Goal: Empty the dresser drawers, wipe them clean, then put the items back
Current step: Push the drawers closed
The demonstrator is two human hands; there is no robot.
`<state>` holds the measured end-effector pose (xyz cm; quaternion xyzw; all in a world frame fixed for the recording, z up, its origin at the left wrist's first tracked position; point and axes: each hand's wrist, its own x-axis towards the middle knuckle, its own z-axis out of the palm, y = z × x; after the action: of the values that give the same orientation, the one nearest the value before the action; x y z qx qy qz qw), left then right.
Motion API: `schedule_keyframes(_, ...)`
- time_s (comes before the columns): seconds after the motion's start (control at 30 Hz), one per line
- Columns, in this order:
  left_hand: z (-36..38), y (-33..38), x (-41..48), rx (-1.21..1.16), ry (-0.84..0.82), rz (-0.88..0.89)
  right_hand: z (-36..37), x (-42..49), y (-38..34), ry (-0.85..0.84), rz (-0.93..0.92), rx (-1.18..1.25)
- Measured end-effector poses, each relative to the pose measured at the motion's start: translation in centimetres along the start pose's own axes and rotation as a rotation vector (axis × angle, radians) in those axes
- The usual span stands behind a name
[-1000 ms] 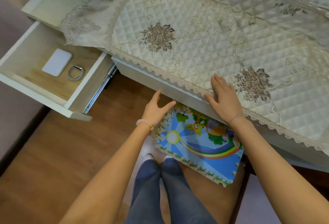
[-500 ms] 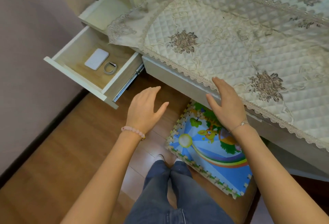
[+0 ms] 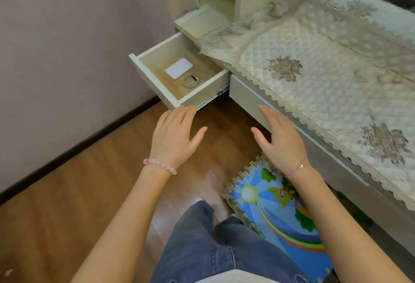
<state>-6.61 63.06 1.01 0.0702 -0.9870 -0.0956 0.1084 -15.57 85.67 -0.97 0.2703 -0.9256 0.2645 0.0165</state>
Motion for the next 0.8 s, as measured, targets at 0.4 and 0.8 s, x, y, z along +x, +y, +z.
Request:
schedule_keyframes(0.4,-2.6,-9.2,-0.6,0.019,0.022,-0.145,4.7,5.3,-8.5,-0.115,-0.096,-0.04)
schedule_keyframes(0.8,-4.1,-21.9,3.8,-0.023,-0.058,-0.04,11.2,11.2,-17.2,-0.032,0.054,-0.039)
